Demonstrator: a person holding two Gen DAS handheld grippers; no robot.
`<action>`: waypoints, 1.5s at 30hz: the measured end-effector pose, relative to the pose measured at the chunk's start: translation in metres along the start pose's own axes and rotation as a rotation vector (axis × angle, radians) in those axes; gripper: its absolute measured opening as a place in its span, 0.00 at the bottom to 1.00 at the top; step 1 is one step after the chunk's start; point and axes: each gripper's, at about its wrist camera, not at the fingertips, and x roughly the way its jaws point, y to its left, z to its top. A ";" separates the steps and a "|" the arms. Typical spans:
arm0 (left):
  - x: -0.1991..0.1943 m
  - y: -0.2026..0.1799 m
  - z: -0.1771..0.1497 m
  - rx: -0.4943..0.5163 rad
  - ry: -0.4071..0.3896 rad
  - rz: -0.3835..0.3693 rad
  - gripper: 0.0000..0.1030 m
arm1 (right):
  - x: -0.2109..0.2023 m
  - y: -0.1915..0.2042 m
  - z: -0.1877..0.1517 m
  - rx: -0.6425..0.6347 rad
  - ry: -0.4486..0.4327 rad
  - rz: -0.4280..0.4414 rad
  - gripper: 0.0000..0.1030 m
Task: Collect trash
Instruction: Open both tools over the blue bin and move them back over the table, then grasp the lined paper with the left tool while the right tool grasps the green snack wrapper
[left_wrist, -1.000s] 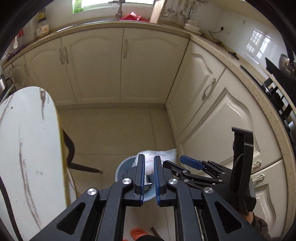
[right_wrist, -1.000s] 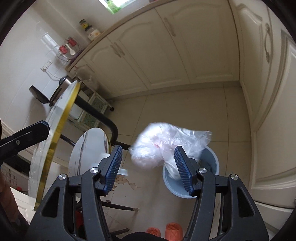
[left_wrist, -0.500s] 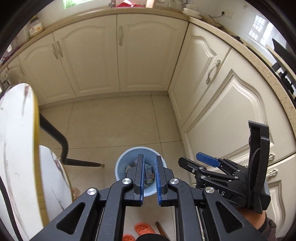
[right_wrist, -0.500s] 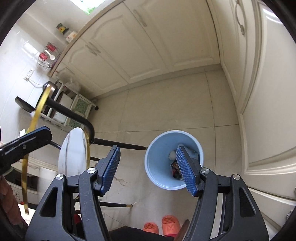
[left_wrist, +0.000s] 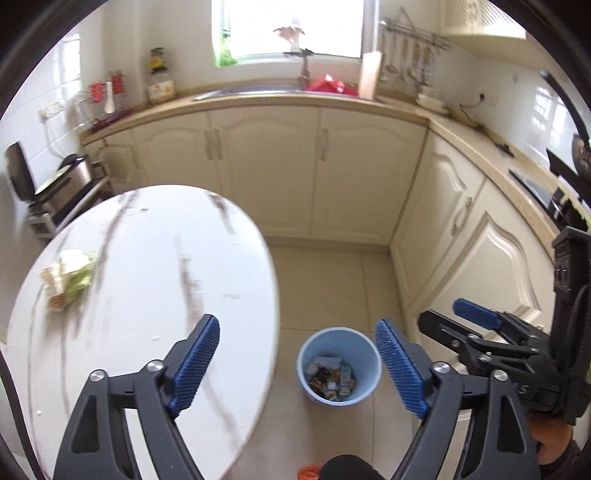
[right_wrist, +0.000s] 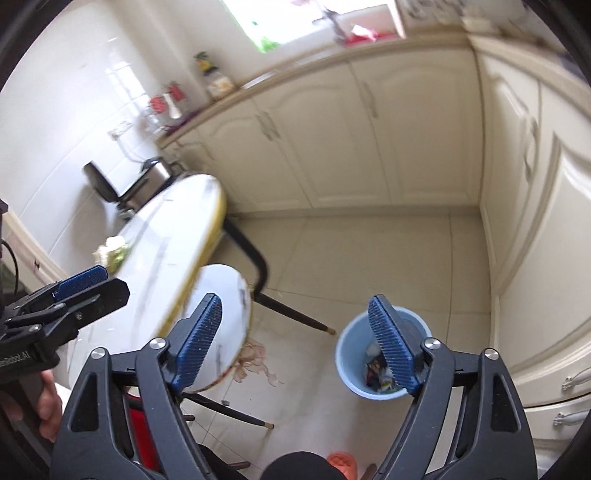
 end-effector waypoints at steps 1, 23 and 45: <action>-0.007 0.008 -0.003 -0.013 -0.010 0.005 0.81 | -0.002 0.015 0.002 -0.020 -0.006 0.007 0.81; -0.024 0.208 -0.029 -0.087 -0.031 0.254 0.92 | 0.141 0.242 0.042 -0.321 0.157 0.093 0.84; 0.065 0.258 0.002 -0.171 0.056 0.055 0.20 | 0.216 0.296 0.057 -0.354 0.223 0.087 0.84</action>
